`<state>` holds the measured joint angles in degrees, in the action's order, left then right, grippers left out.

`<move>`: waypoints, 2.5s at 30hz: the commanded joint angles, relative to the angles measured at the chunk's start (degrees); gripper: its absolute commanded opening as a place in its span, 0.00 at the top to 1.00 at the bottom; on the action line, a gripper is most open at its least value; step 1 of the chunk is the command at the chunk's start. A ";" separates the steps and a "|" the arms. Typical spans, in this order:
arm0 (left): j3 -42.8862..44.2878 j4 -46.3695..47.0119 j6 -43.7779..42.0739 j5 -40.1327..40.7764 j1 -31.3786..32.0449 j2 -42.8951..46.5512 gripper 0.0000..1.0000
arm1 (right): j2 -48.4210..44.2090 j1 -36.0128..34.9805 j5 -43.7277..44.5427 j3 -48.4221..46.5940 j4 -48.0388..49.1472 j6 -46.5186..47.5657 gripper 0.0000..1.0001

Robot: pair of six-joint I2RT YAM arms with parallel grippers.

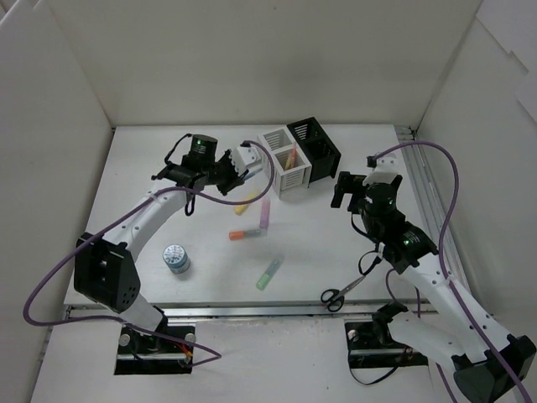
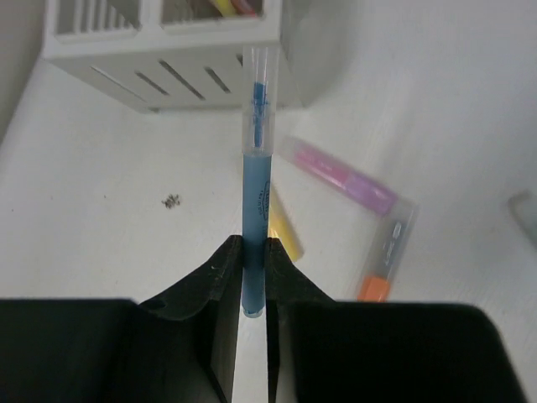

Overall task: Sort the stationery into containers
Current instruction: Place the pen in the storage box, then pick up the pen from the center of the board.

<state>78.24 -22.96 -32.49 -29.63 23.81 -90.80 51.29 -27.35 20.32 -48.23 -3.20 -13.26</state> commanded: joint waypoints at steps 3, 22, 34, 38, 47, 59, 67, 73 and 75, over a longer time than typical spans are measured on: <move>-0.27 28.26 22.52 -8.59 -1.40 5.11 1.00 | -2.68 -0.51 -4.76 1.64 8.91 -1.59 0.02; 18.08 57.95 54.20 8.53 5.10 -23.09 1.00 | -20.43 0.19 14.05 7.53 -3.83 -6.70 0.02; 12.47 58.56 52.35 16.00 6.77 -24.42 1.00 | -19.38 0.20 17.74 7.53 -5.24 -3.36 0.02; 12.47 58.29 51.57 15.56 7.30 -25.65 1.00 | -19.56 0.37 17.74 7.53 -5.41 -3.36 0.02; 9.57 59.61 52.35 15.83 7.83 -25.74 1.00 | -19.56 0.37 18.18 7.88 -5.76 -3.53 0.02; 6.40 60.76 51.39 17.94 9.50 -24.51 0.76 | -19.12 0.37 18.80 7.88 -5.94 -3.09 0.02; 4.73 61.28 51.12 16.54 9.50 -21.61 0.37 | -19.21 0.20 16.52 7.53 -5.94 -2.22 0.02; -0.97 62.78 51.56 15.48 9.50 -13.89 0.05 | -16.75 0.37 8.97 5.87 -5.94 1.55 0.02; -1.25 58.59 48.86 14.69 10.02 -10.12 0.01 | -14.82 0.11 4.75 5.08 -5.94 2.53 0.02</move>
<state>75.44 33.15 18.61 -13.30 33.23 -110.63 33.34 -27.35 30.83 -40.38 -11.55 -13.52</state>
